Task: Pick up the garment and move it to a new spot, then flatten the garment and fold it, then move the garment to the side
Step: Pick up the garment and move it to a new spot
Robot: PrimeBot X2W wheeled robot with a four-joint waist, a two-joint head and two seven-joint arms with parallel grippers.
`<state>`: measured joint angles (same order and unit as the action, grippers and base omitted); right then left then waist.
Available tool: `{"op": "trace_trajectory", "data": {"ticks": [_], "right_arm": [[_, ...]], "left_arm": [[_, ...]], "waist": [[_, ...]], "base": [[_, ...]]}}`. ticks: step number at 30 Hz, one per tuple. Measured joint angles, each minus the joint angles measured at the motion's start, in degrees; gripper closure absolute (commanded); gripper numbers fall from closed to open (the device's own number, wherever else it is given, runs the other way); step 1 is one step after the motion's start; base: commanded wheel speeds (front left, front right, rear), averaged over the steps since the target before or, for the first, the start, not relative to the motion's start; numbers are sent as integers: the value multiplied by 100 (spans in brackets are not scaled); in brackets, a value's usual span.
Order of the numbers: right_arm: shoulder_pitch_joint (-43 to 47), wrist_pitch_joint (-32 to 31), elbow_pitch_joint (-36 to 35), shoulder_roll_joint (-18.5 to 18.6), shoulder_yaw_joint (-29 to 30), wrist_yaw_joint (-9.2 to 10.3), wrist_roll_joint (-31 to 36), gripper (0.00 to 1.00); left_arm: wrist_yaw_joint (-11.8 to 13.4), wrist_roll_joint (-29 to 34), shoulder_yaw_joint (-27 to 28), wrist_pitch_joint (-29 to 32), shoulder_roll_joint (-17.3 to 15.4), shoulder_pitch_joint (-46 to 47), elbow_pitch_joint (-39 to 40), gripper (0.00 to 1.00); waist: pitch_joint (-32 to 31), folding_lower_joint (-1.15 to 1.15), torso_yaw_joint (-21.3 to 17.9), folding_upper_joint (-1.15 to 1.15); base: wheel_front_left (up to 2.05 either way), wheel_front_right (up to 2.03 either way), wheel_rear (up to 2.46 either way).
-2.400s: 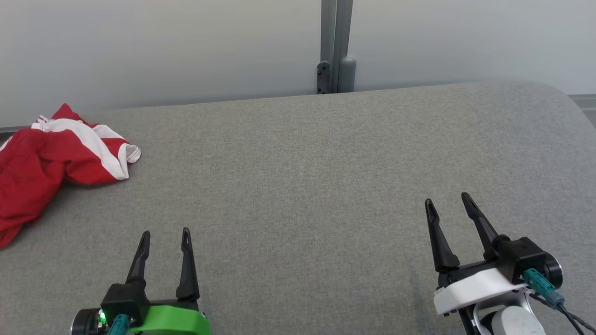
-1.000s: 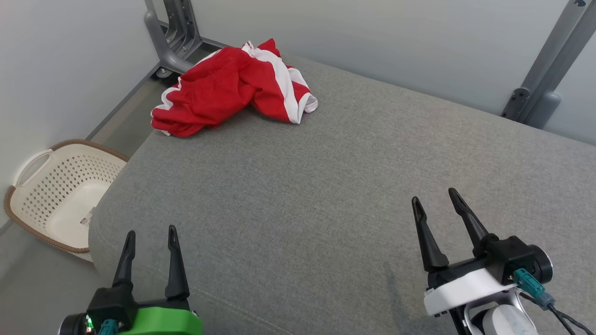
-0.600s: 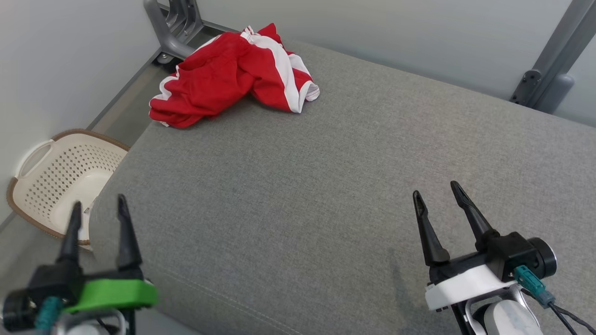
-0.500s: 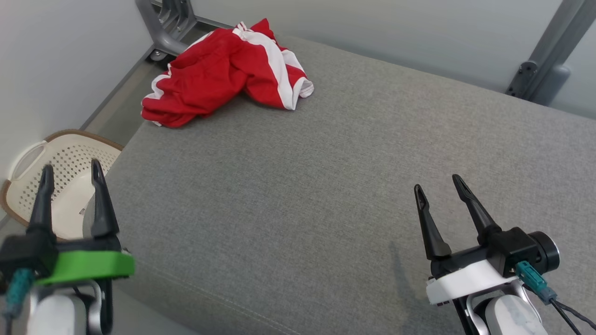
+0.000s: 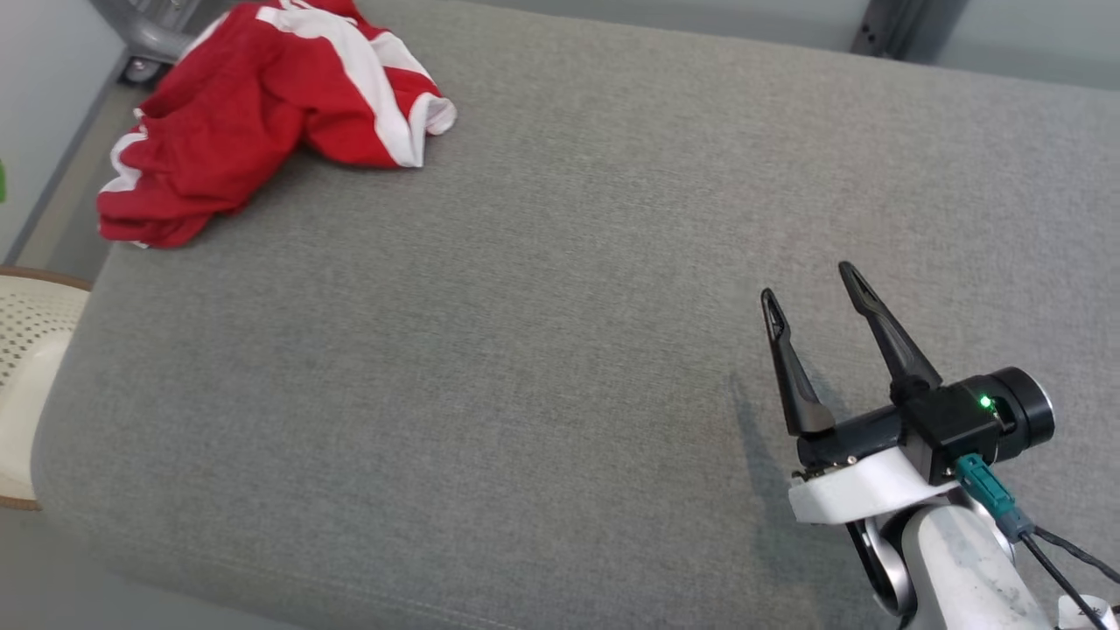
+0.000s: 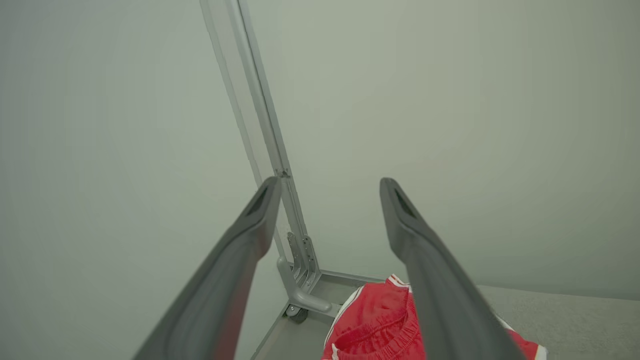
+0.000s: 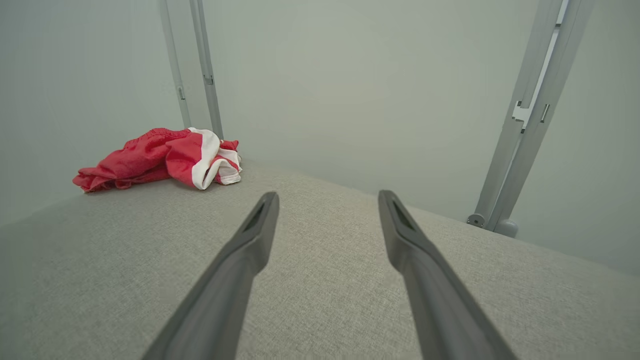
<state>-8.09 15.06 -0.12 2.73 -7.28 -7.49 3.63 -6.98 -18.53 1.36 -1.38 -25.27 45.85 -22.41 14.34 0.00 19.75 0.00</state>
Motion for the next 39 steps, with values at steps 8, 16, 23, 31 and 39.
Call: {"op": "trace_trajectory", "data": {"ticks": [8,16,23,31,39], "right_arm": [[-143,1,-526,3,140,0,226,0],[-223,0,-1091,4,167,0,274,0],[-255,0,-1209,4,197,0,314,0],[-284,0,-1210,4,202,0,350,0],[-330,0,-1095,4,196,0,216,0]], "left_arm": [[-9,4,-252,573,-154,765,-1485,0],[-9,-226,-270,902,-58,1047,-2595,0],[-14,-291,-393,917,19,1173,-3158,0],[91,-289,-459,929,27,1299,-3689,100],[171,-225,-537,527,-143,1382,-3953,100]], "waist": [[651,0,-534,0],[1317,1,-903,0],[1735,1,-1091,0],[1824,1,-1168,0],[1578,1,-1173,0]], "base": [[0,0,0],[0,0,0],[0,0,0],[0,0,0],[0,0,0]]}}
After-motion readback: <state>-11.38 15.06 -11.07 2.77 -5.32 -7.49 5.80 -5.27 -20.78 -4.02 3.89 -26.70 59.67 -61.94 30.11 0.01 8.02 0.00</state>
